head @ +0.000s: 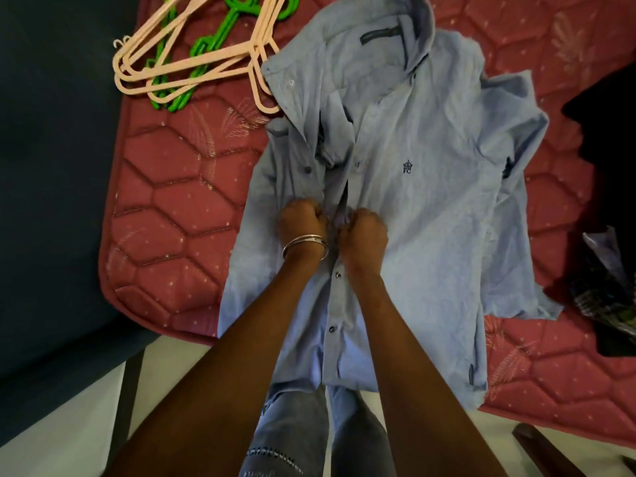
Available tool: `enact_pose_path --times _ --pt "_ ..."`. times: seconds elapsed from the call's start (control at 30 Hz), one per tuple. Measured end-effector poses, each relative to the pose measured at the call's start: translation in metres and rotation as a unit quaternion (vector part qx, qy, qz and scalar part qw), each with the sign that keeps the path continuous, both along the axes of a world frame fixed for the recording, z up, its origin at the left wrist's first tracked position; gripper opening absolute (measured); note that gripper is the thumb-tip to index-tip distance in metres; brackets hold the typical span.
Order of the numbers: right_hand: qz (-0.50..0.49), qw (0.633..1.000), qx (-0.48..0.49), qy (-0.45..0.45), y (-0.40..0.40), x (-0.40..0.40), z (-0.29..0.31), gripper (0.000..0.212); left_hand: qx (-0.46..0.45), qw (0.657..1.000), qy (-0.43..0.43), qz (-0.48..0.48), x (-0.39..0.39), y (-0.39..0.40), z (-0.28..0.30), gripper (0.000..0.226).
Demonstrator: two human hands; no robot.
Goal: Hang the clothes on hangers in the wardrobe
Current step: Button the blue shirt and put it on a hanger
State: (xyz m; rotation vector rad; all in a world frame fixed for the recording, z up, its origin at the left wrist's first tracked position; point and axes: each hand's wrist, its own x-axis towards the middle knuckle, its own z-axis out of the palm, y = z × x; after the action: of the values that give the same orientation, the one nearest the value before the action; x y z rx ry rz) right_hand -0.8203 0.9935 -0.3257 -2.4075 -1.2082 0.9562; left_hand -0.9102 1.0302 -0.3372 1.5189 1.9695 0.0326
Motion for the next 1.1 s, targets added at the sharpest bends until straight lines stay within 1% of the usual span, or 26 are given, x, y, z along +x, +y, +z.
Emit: enact_pose_path --times 0.07,0.13,0.2,0.27,0.33,0.4,0.47,0.57,0.67,0.8,0.97,1.03,1.1 --pt "-0.092 0.993 0.032 0.059 -0.002 0.005 0.001 0.016 -0.01 0.999 0.017 -0.029 0.002 0.001 -0.001 0.021" --pt "-0.128 0.984 0.057 0.106 -0.006 0.008 0.007 0.017 -0.022 0.999 0.023 -0.024 0.003 -0.002 -0.003 0.023" --pt "-0.112 0.983 0.07 0.13 -0.01 0.006 0.01 0.017 -0.025 1.0 0.017 0.004 0.004 -0.004 -0.005 0.023" --pt "-0.07 0.987 0.086 0.113 -0.013 0.001 0.008 0.017 -0.016 0.999 -0.011 0.031 0.004 -0.007 -0.007 0.021" --pt "-0.04 0.989 0.101 0.1 -0.011 -0.001 0.007 0.017 -0.004 0.992 -0.096 0.076 0.003 -0.009 -0.005 0.016" --pt "-0.029 0.988 0.111 0.099 -0.008 0.002 0.005 0.017 0.009 0.98 -0.173 0.1 0.002 -0.011 0.001 0.016" --pt "-0.021 0.988 0.118 0.1 -0.007 0.007 0.003 0.019 0.027 0.974 -0.208 0.088 0.0 -0.015 0.007 0.018" --pt "0.004 0.986 0.133 0.103 -0.01 0.012 0.005 0.021 0.032 0.97 -0.226 0.079 -0.002 -0.018 0.009 0.018" --pt "0.027 0.986 0.139 0.082 -0.011 0.013 0.006 0.014 0.026 0.964 -0.247 0.096 0.001 -0.019 0.01 0.018" --pt "0.021 0.985 0.16 0.058 -0.014 0.016 0.006 0.012 0.008 0.955 -0.279 0.102 0.003 -0.019 0.013 0.021" --pt "0.032 0.984 0.164 0.061 -0.015 0.016 0.008 0.015 -0.025 0.947 -0.302 0.105 0.001 -0.017 0.014 0.02" --pt "0.035 0.984 0.162 0.066 -0.015 0.018 0.008 0.014 -0.039 0.941 -0.313 0.126 0.002 -0.017 0.015 0.017" --pt "0.024 0.985 0.149 0.089 -0.016 0.022 0.009 0.011 -0.043 0.936 -0.314 0.15 0.004 -0.016 0.015 0.017"
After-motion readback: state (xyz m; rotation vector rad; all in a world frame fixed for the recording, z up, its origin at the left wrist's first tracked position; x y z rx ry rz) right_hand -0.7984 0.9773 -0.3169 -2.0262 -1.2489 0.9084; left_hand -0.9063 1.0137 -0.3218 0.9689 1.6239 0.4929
